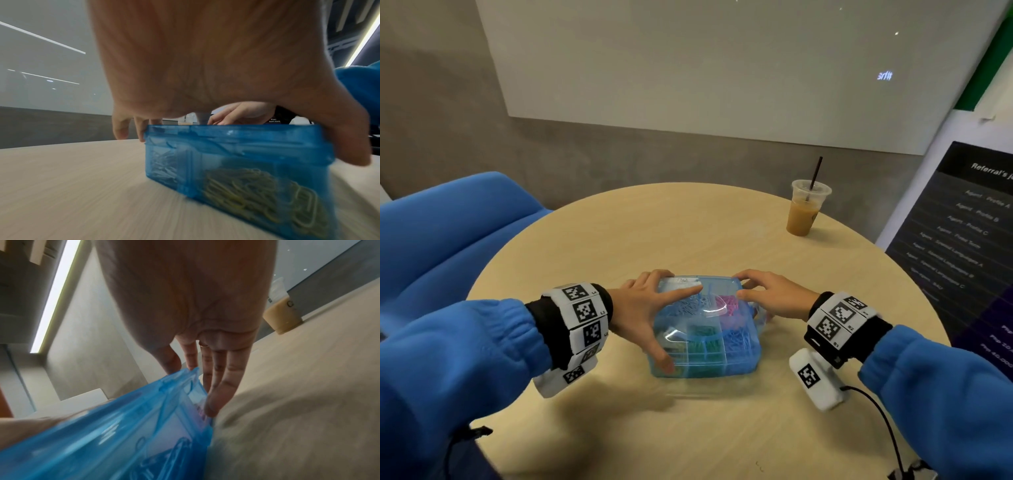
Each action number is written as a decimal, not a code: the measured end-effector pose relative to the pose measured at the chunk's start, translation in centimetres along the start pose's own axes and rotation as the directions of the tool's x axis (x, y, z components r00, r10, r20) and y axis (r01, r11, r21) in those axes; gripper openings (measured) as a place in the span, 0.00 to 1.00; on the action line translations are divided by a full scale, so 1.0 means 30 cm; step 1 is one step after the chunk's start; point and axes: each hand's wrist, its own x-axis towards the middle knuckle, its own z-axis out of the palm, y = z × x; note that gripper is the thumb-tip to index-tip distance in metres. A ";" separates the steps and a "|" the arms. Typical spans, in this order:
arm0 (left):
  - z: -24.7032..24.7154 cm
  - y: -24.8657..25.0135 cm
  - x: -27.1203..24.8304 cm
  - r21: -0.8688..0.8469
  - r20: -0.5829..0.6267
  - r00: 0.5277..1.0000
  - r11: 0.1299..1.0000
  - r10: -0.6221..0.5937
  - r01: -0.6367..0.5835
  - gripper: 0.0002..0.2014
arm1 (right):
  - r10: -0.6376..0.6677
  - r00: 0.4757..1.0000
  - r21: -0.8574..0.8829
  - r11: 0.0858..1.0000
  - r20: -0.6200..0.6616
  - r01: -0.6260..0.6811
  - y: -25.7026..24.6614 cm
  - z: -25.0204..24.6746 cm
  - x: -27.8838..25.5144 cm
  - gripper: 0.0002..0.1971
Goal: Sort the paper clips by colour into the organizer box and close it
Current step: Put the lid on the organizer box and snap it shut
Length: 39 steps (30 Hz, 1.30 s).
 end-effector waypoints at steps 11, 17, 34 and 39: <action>-0.045 0.027 0.022 0.038 0.093 0.996 0.999 -0.015 0.012 0.64 | -0.017 0.996 0.007 1.000 -0.091 0.018 0.001 -0.001 0.061 0.10; -0.048 0.027 0.036 0.068 0.067 0.998 0.998 0.011 -0.016 0.64 | 0.021 0.998 0.116 0.993 -0.067 -0.013 0.001 -0.010 0.070 0.05; -0.074 0.015 0.026 0.064 0.067 0.998 0.998 0.017 -0.021 0.60 | 0.030 0.992 0.063 0.998 -0.121 -0.022 0.022 -0.006 0.047 0.11; -0.056 0.012 0.025 0.032 0.028 0.999 0.999 0.035 -0.036 0.62 | 0.042 0.994 0.093 0.995 -0.102 -0.033 0.004 -0.019 0.030 0.13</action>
